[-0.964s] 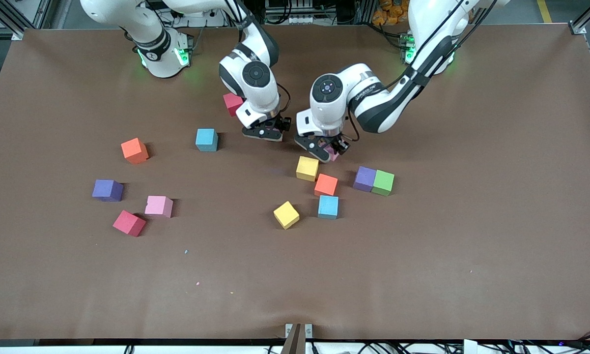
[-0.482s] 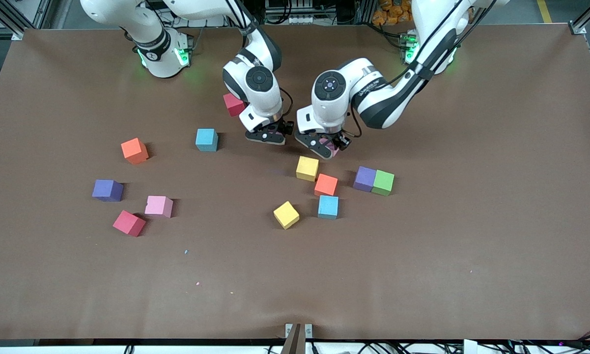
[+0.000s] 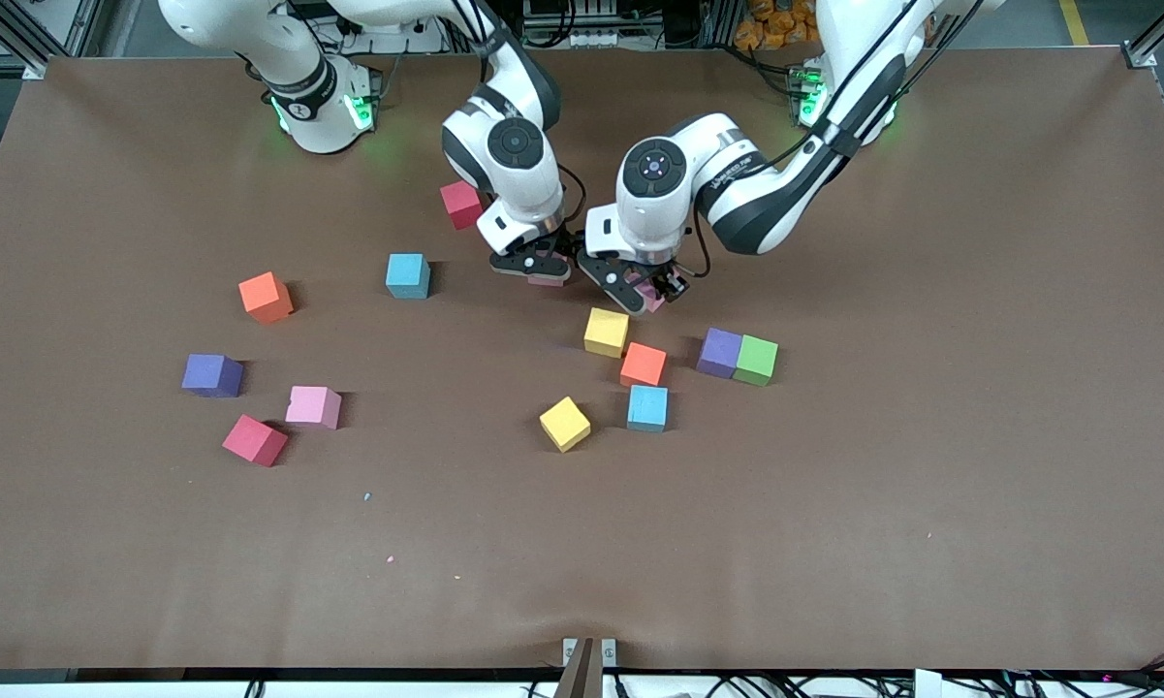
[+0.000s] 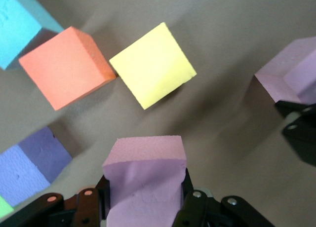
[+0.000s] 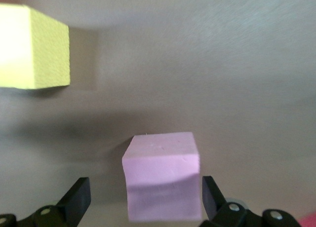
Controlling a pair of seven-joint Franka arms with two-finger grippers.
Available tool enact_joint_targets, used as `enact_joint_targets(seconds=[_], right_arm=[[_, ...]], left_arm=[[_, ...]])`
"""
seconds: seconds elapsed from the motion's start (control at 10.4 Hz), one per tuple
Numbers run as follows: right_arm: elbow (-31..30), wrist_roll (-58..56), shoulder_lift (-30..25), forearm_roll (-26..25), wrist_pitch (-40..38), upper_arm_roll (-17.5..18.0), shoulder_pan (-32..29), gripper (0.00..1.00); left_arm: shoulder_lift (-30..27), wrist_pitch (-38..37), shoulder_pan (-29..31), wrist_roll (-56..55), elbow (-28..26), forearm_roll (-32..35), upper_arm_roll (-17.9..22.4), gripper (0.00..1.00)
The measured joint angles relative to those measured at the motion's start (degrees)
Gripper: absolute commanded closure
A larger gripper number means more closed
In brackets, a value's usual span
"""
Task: Arrange 11 blocks into digit 3
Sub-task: 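Set the lavender cube down while the right gripper sets pink beside it, then open the right gripper and reach it to the blue cube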
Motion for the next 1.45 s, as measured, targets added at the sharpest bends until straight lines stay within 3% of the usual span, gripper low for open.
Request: enact_joint_targets(seconds=[0.48,0.77,1.16,1.45], right_arm=[[-7.16,-11.33,-10.27,-2.03,-5.42,-1.50,-7.95,0.00],[-12.12,-16.80,-10.68,-7.83,-5.17,-1.63,-13.32,0.00],[-16.25,-29.34,-11.29,-8.95,-4.49,-1.69,-19.48,0.00],[-19.79,-32.70,-11.46,-9.08,-0.40,-1.66,-21.08,0.00]], left_arm=[[0.01,0.00,0.17,14.26,0.73,-0.03,-0.01,1.00],[0.36,0.61,-2.43,22.94,0.71,1.74,-0.58,1.00],[4.73,7.54,-7.63,30.47,0.24,6.63,-1.21,1.00],[5.61,9.93,-10.89,33.17,-0.01,10.11,-1.41,1.00]])
